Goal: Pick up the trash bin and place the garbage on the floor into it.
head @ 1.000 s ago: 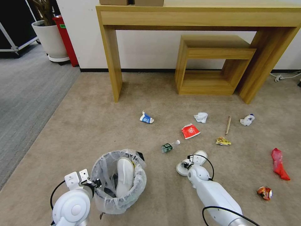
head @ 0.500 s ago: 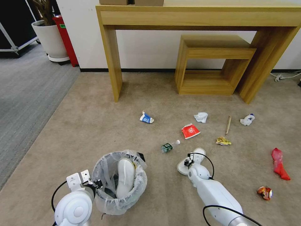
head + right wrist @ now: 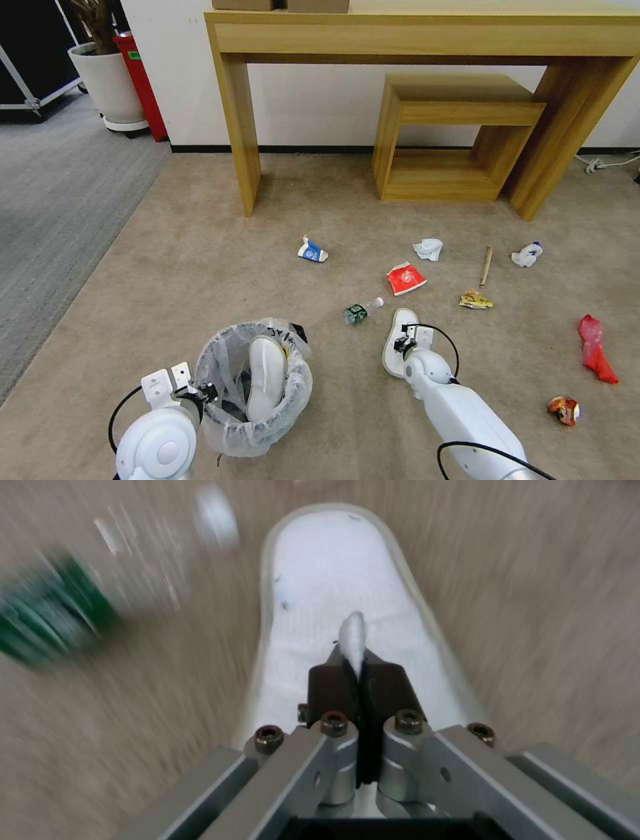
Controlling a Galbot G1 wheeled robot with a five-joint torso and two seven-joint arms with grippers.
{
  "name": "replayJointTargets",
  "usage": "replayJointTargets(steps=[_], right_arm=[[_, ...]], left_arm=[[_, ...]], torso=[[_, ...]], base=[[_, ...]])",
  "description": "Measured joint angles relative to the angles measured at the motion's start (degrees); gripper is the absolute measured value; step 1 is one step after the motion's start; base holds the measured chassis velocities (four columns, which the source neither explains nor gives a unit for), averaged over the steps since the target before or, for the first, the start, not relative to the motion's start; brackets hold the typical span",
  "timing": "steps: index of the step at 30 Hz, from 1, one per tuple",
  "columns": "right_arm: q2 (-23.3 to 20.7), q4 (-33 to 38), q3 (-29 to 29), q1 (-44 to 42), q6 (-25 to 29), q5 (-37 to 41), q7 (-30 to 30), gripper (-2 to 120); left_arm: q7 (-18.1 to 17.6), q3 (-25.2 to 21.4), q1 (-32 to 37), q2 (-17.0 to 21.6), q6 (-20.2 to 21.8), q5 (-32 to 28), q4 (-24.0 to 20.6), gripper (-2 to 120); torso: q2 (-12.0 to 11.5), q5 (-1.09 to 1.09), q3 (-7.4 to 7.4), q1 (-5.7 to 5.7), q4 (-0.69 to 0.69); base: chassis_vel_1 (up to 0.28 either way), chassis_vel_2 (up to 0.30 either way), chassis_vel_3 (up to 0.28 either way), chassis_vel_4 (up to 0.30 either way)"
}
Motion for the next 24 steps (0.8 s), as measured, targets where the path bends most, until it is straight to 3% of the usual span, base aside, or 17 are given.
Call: replayJointTargets(steps=[3,4,8,13,15,24], right_arm=[[-5.67,11.74,3.28,-2.98,-1.09,3.69,1.36,0],[-5.67,11.74,3.28,-2.98,-1.09,3.69,1.36,0],[-11.82,24.25,7.62,-6.01,0.13,7.24,-0.84,0],[-13.82,30.09,8.22,-6.62,6.03,9.94,-8.06,0],[-14.34,33.51,7.02,-6.01,11.11,10.74,-14.23,0],[-14.26,38.92,-0.68,-3.53,12.84,11.85,-16.34,0]], left_arm=[[-0.16,-0.13,0.27,0.02,0.0,-0.14,-0.31,0],[-0.16,-0.13,0.27,0.02,0.0,-0.14,-0.31,0],[-0.46,-0.5,0.29,0.12,-0.12,-0.78,-0.83,0],[-0.64,-0.65,0.11,0.0,-0.27,-1.12,-1.12,0],[-0.86,-0.7,-0.21,-0.23,-0.33,-1.31,-1.19,0],[-0.97,-0.25,-0.4,-1.85,-0.26,0.03,-0.77,0]], torso=[[0.0,-0.03,-0.01,0.0,-0.01],[0.0,-0.03,-0.01,0.0,-0.01],[0.0,-0.02,-0.01,0.0,-0.03],[0.0,-0.01,-0.01,0.0,-0.01],[0.0,-0.02,-0.01,0.0,-0.01],[0.0,-0.03,-0.01,0.0,-0.01]], base=[[0.0,0.0,0.0,0.0],[0.0,0.0,0.0,0.0],[0.0,0.0,0.0,0.0],[0.0,0.0,0.0,0.0],[0.0,0.0,0.0,0.0],[0.0,0.0,0.0,0.0]])
